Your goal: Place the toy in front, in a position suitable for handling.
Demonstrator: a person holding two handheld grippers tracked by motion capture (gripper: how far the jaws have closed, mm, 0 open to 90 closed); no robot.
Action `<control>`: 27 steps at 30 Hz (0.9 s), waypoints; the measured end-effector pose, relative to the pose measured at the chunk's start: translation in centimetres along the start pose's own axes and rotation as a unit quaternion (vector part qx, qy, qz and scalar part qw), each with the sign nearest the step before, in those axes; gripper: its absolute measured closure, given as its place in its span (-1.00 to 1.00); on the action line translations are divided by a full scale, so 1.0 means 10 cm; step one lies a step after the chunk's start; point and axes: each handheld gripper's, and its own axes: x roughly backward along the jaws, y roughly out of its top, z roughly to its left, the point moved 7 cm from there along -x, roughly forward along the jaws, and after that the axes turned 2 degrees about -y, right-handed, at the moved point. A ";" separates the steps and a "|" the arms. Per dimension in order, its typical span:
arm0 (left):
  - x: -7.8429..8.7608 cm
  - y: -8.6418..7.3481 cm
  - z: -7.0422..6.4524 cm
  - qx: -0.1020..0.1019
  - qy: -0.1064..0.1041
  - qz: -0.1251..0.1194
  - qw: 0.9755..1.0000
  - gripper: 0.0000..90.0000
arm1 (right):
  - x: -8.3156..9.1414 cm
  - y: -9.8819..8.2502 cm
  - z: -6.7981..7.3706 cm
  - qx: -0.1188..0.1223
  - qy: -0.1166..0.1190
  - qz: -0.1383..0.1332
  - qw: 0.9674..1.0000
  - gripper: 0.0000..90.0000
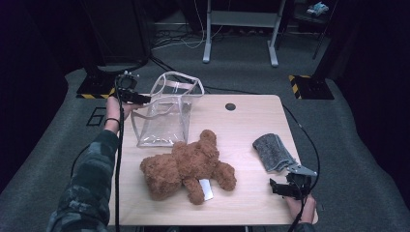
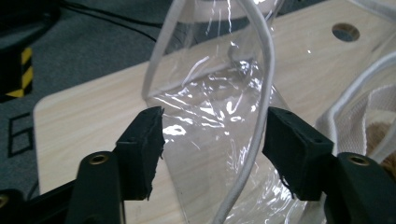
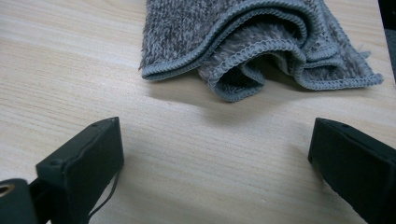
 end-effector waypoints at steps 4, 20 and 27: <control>-0.06 -0.04 0.00 0.010 -0.008 0.009 1.000 0.14 | 0.00 0.00 0.00 0.000 0.000 -0.001 1.000 -0.93; 0.03 -0.09 0.12 0.047 0.042 -0.020 0.998 0.93 | 0.00 0.00 0.00 -0.002 -0.001 -0.001 1.000 -0.91; 0.09 -0.14 0.26 0.088 0.059 -0.029 0.994 0.94 | 0.00 0.00 0.00 -0.004 -0.001 -0.002 1.000 -0.91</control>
